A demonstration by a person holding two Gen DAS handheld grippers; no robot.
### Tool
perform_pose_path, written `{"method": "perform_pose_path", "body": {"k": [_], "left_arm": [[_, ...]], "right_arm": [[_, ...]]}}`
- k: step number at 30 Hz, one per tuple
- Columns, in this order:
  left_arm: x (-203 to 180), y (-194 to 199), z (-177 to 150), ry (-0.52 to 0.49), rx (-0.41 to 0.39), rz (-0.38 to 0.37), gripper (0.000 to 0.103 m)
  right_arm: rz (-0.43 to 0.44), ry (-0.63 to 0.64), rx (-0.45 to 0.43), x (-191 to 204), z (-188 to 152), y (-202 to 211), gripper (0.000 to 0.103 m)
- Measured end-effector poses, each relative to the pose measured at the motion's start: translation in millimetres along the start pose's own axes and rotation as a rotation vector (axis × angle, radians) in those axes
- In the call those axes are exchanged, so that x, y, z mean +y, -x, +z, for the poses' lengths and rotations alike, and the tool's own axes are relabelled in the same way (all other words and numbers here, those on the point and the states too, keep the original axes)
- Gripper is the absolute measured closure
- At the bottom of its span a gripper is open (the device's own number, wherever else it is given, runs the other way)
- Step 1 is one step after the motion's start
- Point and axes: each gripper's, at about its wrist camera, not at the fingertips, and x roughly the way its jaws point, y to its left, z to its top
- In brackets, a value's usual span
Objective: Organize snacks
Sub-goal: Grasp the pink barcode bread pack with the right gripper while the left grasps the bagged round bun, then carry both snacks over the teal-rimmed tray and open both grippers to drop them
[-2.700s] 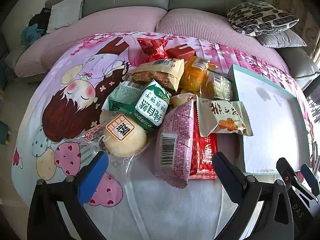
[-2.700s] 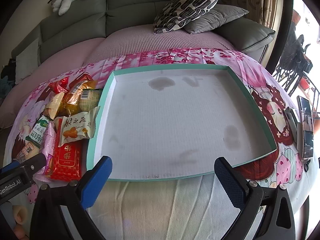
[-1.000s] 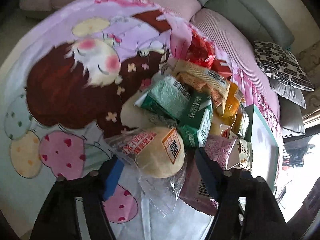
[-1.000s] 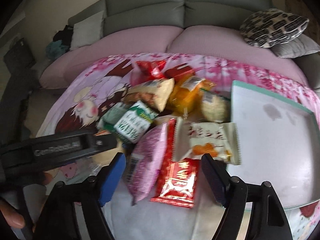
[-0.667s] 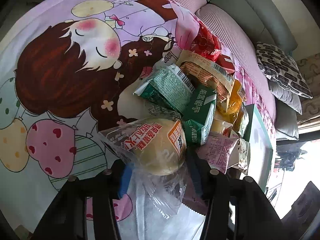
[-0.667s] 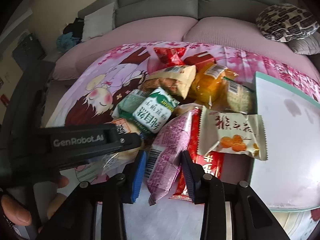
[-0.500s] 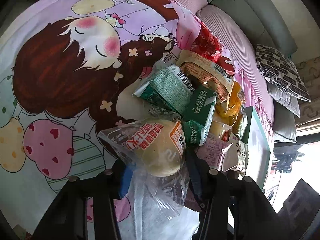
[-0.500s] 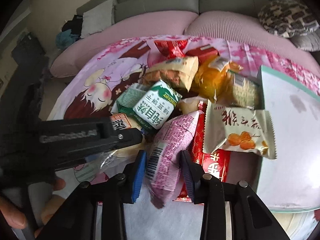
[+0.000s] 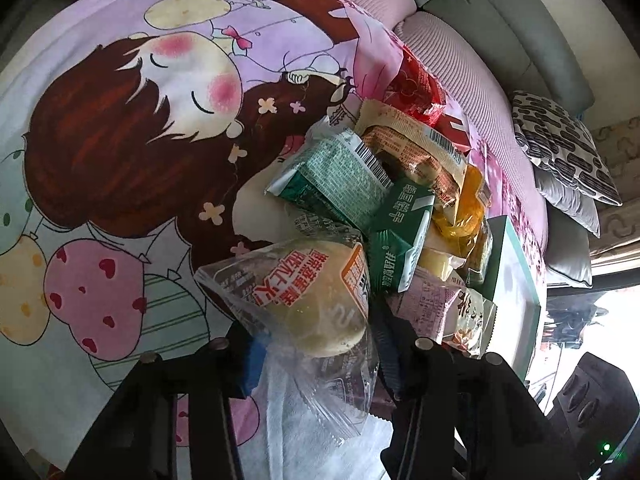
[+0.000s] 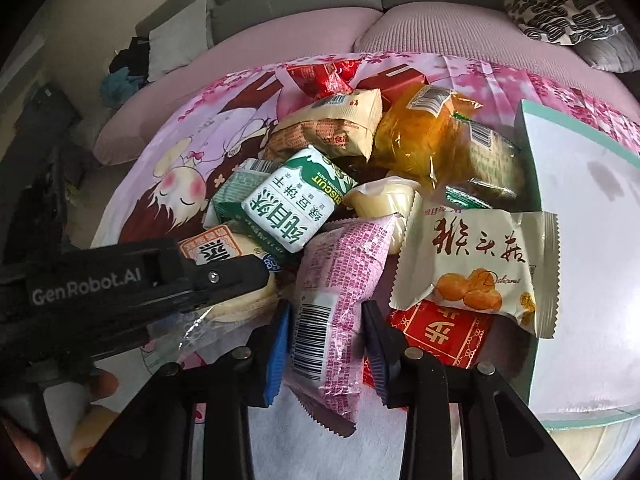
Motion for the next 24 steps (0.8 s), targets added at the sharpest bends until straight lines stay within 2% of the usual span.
{"method": "perform_pose_path", "body": {"k": [11, 16, 24], "left_arm": [[-7, 13, -6, -0.025, -0.042, 0.020, 0.058], [-2, 18, -8, -0.003, -0.049, 0.013, 0.059], [11, 42, -14, 0.026, -0.134, 0.027, 0.059]], "right_arm": [[0.002, -0.020, -0.041, -7, -3, 24, 0.068], [0.013, -0.035, -0.065, -13, -3, 38, 0.068], [0.027, -0.039, -0.102, -13, -3, 55, 0.068]]}}
